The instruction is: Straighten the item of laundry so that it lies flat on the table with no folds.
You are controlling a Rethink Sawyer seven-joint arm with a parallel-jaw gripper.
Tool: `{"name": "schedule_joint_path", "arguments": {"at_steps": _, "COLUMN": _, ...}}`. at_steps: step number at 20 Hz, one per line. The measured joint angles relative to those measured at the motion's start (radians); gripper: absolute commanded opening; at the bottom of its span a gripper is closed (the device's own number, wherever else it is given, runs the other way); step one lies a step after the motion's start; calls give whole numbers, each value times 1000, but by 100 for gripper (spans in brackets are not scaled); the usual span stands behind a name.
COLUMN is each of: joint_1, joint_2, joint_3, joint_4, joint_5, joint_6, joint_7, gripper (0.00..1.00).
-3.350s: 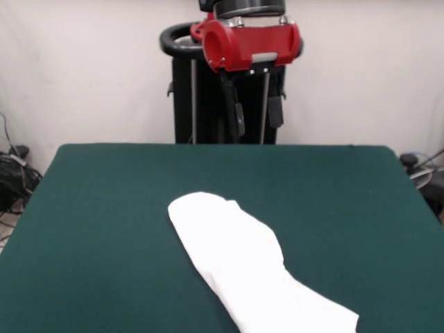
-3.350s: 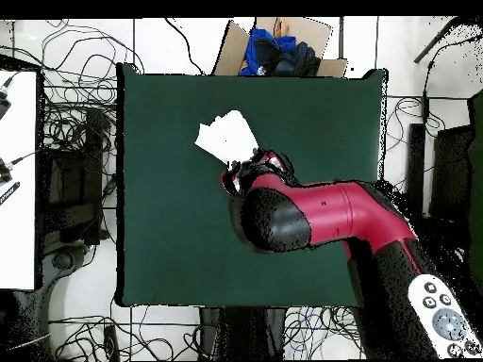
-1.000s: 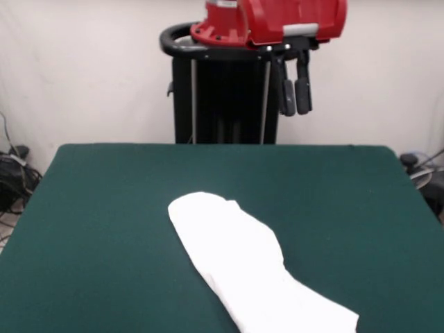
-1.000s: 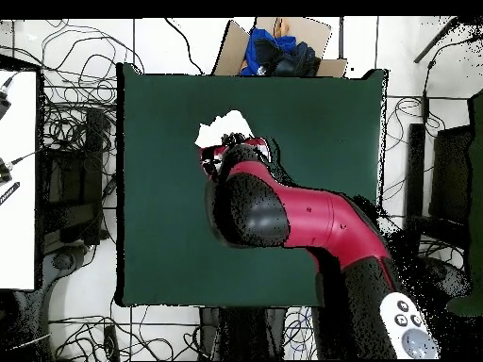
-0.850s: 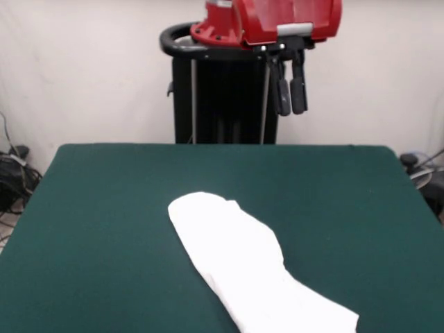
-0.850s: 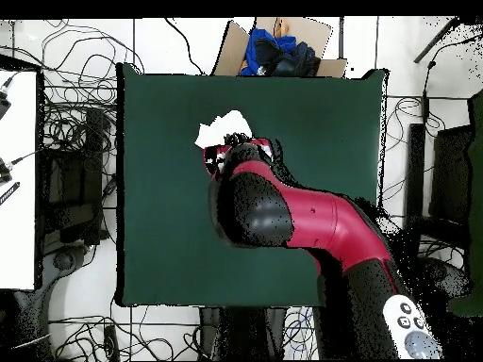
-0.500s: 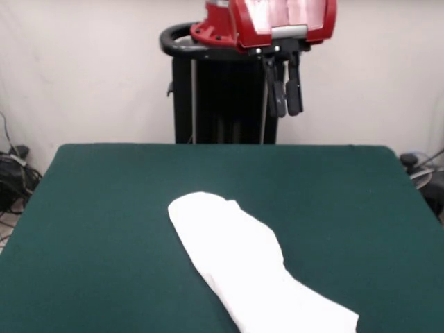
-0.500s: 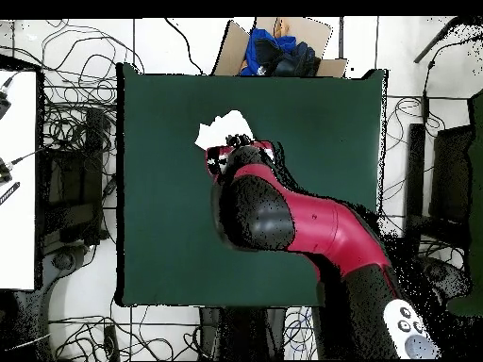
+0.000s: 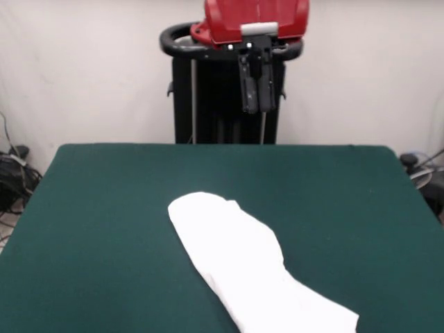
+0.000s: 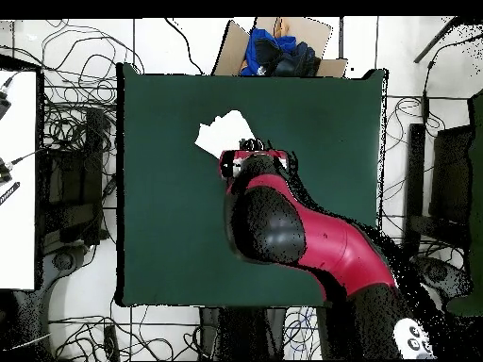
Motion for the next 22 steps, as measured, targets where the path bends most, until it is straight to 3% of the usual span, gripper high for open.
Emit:
{"name": "schedule_joint_path", "arguments": {"at_steps": 13, "joint_1": 94, "joint_2": -1, "joint_3": -96, "joint_4": 2, "joint_5": 44, "joint_6": -17, "joint_7": 58, "gripper": 0}}
{"name": "schedule_joint_path", "arguments": {"at_steps": 22, "joint_1": 94, "joint_2": 23, "joint_3": -98, "joint_4": -13, "joint_5": 44, "joint_6": -17, "joint_7": 58, "gripper": 0}}
